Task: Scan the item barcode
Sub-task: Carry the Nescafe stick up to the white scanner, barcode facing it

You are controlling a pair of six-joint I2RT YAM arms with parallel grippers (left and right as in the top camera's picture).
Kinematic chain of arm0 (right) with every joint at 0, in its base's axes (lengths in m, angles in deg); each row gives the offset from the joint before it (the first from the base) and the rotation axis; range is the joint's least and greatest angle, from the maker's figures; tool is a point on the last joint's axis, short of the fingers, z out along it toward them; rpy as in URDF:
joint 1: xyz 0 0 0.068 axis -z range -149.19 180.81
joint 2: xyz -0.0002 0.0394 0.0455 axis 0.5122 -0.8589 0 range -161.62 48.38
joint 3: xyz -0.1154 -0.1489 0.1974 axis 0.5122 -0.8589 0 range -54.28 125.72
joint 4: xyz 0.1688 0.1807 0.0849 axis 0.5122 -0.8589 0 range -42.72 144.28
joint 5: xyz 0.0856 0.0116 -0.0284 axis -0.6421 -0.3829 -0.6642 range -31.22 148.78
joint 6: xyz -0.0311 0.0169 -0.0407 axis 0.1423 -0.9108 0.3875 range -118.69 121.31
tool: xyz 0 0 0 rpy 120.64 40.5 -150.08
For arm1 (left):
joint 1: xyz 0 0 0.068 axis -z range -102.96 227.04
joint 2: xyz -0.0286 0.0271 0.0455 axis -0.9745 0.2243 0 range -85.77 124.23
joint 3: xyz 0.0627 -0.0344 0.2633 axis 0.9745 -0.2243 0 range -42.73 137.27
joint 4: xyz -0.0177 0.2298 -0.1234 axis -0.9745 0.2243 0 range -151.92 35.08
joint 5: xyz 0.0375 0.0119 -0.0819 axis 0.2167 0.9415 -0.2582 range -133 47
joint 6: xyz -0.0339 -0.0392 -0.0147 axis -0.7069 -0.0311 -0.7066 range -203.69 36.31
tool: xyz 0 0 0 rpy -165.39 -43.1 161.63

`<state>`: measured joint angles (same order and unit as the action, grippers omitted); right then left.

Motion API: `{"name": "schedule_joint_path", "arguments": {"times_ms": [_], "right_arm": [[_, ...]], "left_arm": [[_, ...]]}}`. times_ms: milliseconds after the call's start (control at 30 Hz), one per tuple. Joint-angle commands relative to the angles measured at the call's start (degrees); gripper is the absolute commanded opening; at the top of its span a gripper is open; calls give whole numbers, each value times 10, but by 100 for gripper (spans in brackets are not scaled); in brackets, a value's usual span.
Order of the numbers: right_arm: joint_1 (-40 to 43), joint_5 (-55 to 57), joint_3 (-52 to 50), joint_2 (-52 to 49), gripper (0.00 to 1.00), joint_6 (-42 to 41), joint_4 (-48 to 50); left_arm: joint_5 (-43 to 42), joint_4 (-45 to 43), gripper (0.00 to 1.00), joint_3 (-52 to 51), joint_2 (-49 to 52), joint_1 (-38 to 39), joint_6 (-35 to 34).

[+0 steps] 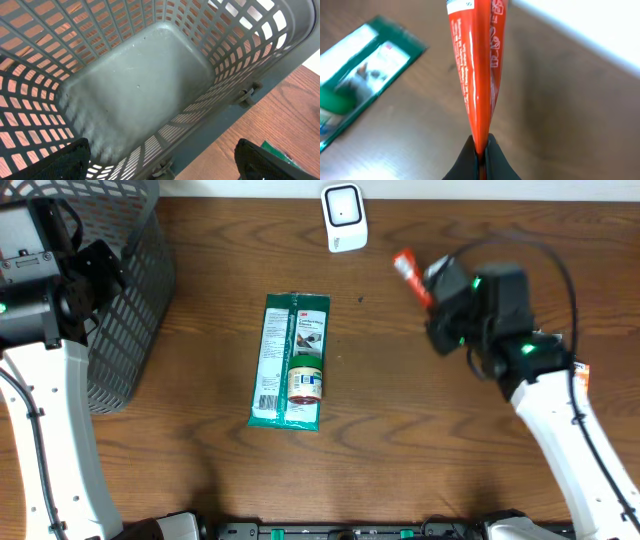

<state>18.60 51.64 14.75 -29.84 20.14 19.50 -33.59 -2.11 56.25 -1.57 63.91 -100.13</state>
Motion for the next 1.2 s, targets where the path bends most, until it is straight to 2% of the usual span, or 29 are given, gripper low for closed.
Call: {"name": "schedule_joint_path", "arguments": {"times_ms": [0,267,367,467,733,933,1167], "right_arm": [[-12,72,117,-34,1,69,-37],[-67,259,365,-180,1,157,-114],[-95,334,447,-246,1,199,-110],[-115,360,493,-298,1,246,-88],[-141,519,501,-429,1,427,127],[-141,578,501,-523,1,552,285],[-145,579,501,-612,1,580,315]], "left_arm": [[7,2,92,3,0,-3,5],[7,2,93,3,0,-3,5],[7,2,93,3,0,-3,5],[7,2,92,3,0,-3,5],[7,2,92,3,0,-3,5],[7,2,93,3,0,-3,5],[7,2,92,3,0,-3,5]]}}
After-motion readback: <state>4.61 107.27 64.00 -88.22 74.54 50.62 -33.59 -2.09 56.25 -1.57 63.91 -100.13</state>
